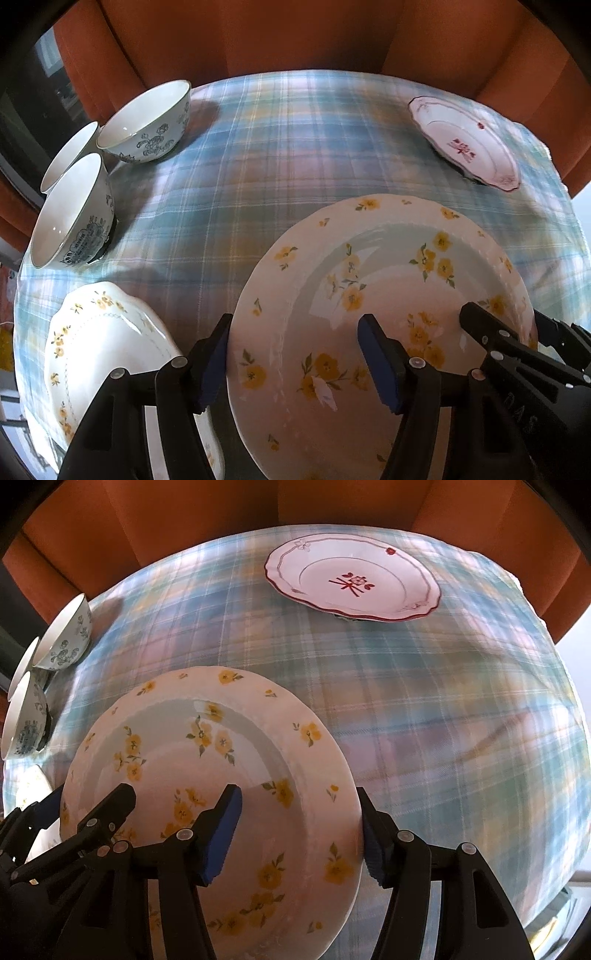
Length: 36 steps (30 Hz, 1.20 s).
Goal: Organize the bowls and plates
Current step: 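Lift the deep plate with both grippers and carry it over the scalloped plate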
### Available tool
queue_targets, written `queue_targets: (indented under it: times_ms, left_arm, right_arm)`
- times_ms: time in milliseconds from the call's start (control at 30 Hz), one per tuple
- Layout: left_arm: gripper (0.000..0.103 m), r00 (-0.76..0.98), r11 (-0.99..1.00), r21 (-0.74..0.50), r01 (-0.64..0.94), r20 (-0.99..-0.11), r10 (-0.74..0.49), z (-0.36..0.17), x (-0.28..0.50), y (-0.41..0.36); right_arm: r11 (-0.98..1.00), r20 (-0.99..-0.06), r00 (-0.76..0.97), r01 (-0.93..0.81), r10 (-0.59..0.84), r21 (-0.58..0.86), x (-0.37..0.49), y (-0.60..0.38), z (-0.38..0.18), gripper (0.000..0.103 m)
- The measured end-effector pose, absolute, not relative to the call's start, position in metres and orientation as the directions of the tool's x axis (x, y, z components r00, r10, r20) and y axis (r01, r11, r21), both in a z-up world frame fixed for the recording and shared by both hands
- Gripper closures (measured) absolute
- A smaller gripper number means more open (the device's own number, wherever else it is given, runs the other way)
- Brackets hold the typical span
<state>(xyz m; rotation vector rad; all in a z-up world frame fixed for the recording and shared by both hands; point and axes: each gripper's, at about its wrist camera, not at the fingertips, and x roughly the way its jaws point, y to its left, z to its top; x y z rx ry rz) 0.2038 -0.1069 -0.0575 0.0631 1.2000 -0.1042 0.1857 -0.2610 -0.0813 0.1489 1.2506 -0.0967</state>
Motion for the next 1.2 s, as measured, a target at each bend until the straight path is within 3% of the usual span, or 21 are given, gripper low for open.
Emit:
queue_targets:
  times_ms: [633,1200]
  left_arm:
    - [0.036,0.432,0.986,-0.111,0.123,-0.889,-0.154,-0.010,0.162,-0.040]
    - [0.036,0.420,0.980,-0.194,0.035,-0.887,-0.190,-0.020,0.139,0.054]
  right_arm:
    - [0.990,-0.914,0.398,0.137,-0.076,-0.022,0.150,-0.200,-0.019,0.040]
    - [0.995,-0.918,0.386,0.050,-0.096,-0.083,0.138,-0.109,-0.011,0.040]
